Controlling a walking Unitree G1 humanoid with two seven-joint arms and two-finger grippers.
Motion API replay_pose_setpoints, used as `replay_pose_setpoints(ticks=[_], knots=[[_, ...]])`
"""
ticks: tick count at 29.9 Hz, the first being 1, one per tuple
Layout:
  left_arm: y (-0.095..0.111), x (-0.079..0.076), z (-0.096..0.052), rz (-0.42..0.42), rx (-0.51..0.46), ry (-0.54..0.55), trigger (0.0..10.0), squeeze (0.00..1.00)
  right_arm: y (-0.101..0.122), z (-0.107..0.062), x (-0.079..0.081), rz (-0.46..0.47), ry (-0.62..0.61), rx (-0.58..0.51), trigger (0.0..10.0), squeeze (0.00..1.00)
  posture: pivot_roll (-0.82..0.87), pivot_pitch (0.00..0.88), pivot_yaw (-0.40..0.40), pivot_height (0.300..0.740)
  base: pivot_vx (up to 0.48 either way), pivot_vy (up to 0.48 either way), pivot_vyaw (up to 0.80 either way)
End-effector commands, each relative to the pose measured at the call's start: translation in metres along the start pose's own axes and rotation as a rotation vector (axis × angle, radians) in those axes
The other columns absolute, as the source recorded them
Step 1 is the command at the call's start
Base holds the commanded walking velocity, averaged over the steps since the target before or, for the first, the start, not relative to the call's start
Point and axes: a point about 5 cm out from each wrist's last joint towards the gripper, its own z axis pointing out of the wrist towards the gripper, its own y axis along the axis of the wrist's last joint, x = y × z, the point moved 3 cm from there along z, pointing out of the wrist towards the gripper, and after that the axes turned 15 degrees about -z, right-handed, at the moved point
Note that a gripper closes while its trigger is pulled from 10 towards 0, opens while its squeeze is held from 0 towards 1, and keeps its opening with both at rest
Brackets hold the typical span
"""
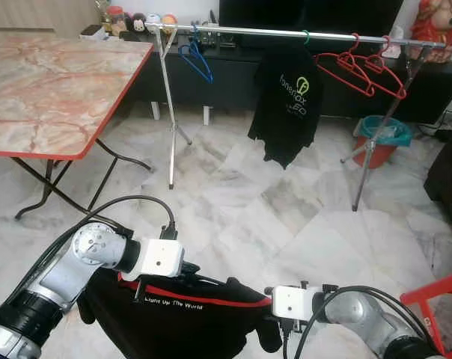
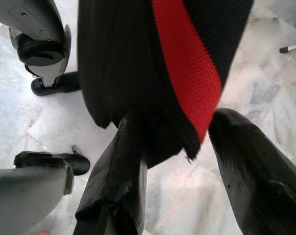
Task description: Hang hanger
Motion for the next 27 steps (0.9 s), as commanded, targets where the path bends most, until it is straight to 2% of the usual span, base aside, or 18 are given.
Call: replay_pose_setpoints(ticks=[1,6,8,22,27], knots=[[0.0098,0.0034,-0.0050,0.020,-0.029,0.012,10.0,0.00,-0.0006,-0.0014,-0.0052,0.004,-0.018,-0.002,10.0,0.00,0.05,0.046,-0.028,0.740,0.000,0.000,0.00],[0.0141,0.0029,-0.0054,0.018,-0.040,0.004,10.0,0.00,0.0000,-0.0001,-0.0040,0.017,-0.022,-0.008,10.0,0.00,0.06,0.046,-0.028,0.740,0.000,0.000,0.00],[0.0155,0.0032,-0.0056,0.019,-0.042,0.005,10.0,0.00,0.0009,0.0003,-0.0037,0.036,-0.028,-0.022,0.0,0.00,0.06,0.047,-0.029,0.740,0.000,0.000,0.00],[0.0183,0.0022,-0.0057,0.014,-0.046,-0.002,10.0,0.00,-0.0020,0.0010,-0.0001,0.043,-0.018,-0.016,0.0,0.00,0.06,0.042,-0.028,0.740,0.000,0.000,0.00],[0.0145,-0.0013,-0.0071,0.012,-0.018,-0.023,10.0,0.00,-0.0021,0.0011,0.0000,0.040,-0.013,-0.018,0.0,0.00,0.06,0.036,-0.027,0.740,0.000,0.000,0.00]])
